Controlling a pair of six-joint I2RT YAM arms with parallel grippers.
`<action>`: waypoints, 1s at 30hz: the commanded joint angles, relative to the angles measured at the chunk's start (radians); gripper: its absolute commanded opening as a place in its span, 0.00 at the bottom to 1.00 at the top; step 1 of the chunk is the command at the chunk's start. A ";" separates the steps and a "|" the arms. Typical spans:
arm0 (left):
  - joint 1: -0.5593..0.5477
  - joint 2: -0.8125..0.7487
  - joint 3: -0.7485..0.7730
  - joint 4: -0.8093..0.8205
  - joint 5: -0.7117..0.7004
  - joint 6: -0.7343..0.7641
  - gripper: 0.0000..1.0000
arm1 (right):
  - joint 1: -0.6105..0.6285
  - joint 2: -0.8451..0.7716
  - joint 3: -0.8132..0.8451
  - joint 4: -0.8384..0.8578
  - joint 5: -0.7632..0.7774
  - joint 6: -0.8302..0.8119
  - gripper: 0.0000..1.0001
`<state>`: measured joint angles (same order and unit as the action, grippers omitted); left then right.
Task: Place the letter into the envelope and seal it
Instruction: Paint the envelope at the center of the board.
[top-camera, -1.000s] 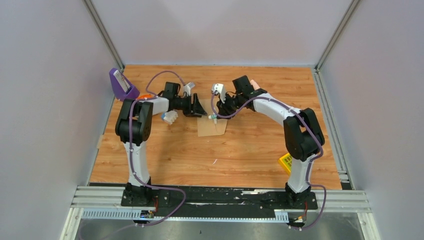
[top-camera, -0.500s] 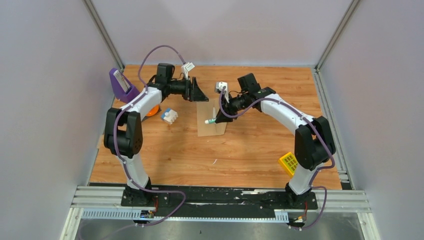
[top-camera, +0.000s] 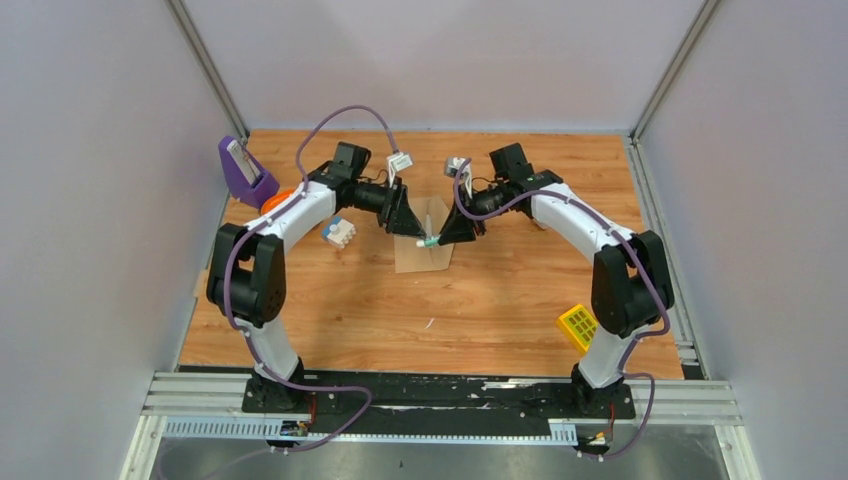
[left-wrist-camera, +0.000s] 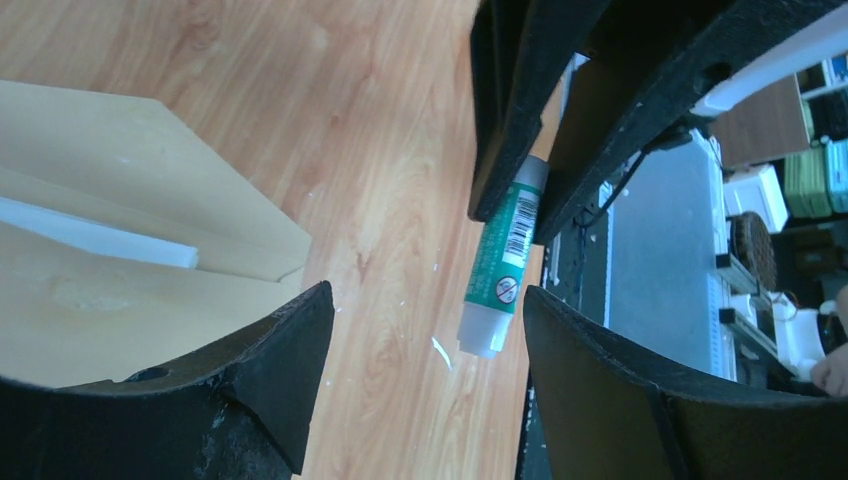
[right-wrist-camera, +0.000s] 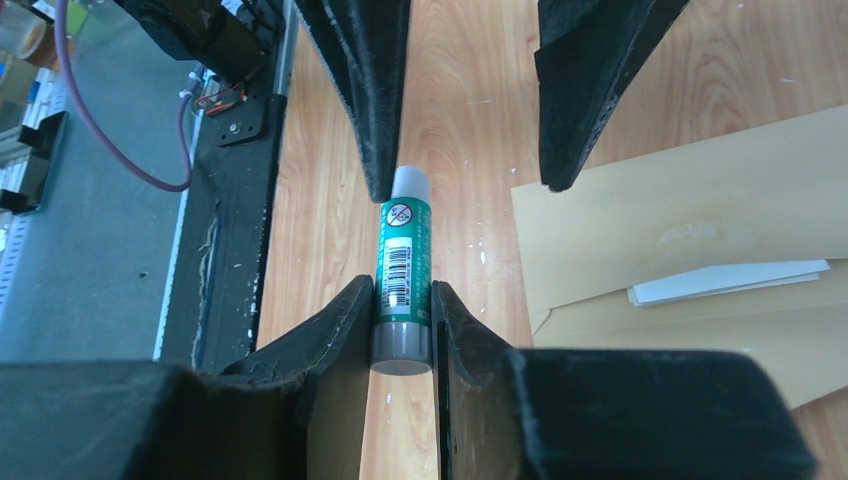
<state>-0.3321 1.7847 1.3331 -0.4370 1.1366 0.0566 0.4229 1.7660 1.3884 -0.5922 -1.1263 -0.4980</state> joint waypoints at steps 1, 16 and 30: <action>-0.058 -0.032 0.066 -0.164 0.054 0.176 0.78 | -0.003 0.027 0.044 -0.043 -0.076 -0.014 0.00; -0.116 0.049 0.135 -0.387 0.118 0.367 0.52 | -0.007 0.076 0.103 -0.158 -0.093 -0.080 0.00; -0.117 0.044 0.120 -0.318 0.109 0.303 0.11 | -0.012 0.084 0.150 -0.168 -0.101 -0.027 0.07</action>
<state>-0.4389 1.8423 1.4357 -0.7742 1.2148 0.3950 0.4225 1.8446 1.4712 -0.7872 -1.2011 -0.5434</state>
